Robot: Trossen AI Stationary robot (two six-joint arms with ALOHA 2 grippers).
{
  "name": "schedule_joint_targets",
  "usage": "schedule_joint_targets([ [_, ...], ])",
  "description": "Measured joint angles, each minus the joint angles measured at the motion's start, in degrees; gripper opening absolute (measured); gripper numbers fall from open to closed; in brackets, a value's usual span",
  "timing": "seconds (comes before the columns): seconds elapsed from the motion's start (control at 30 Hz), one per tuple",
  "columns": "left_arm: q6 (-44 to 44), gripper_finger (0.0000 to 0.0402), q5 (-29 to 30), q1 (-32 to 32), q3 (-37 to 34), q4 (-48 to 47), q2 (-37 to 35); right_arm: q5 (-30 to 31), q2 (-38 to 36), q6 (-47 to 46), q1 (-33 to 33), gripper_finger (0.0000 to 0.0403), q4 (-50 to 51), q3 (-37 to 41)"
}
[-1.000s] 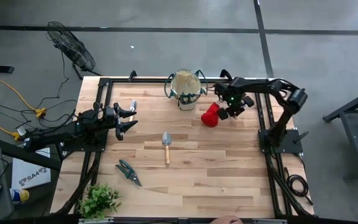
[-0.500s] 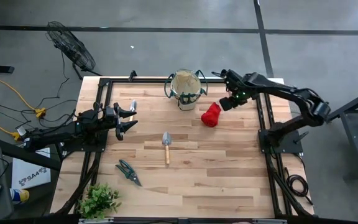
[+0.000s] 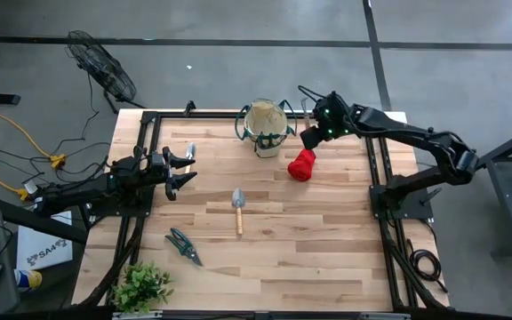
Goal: Pick & Place Garden tools in Gardening bag
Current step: Put the brown hand rake into the gardening bag
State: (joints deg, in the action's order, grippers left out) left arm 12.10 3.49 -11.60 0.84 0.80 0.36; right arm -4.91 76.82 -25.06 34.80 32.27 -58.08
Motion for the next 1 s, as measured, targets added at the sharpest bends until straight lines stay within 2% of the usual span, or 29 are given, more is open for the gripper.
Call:
schedule_joint_targets([
  [0.37,0.0,0.0223,0.0,0.0,0.0,0.0,0.0,-0.1,0.0,0.6,-0.7,0.0055,-7.5,-0.1],
  [0.57,0.0,0.0223,0.0,0.0,0.0,0.0,0.0,0.0,0.8,4.0,-1.1,0.0055,-9.9,-3.7],
  [0.77,0.0,0.0223,0.0,0.0,0.0,0.0,0.0,-0.3,5.7,10.6,-1.1,0.0055,-11.4,-9.2],
  [1.0,0.0,0.0223,0.0,0.0,0.0,0.0,0.0,-5.0,14.5,15.9,-0.5,0.0055,-10.9,-17.5],
])
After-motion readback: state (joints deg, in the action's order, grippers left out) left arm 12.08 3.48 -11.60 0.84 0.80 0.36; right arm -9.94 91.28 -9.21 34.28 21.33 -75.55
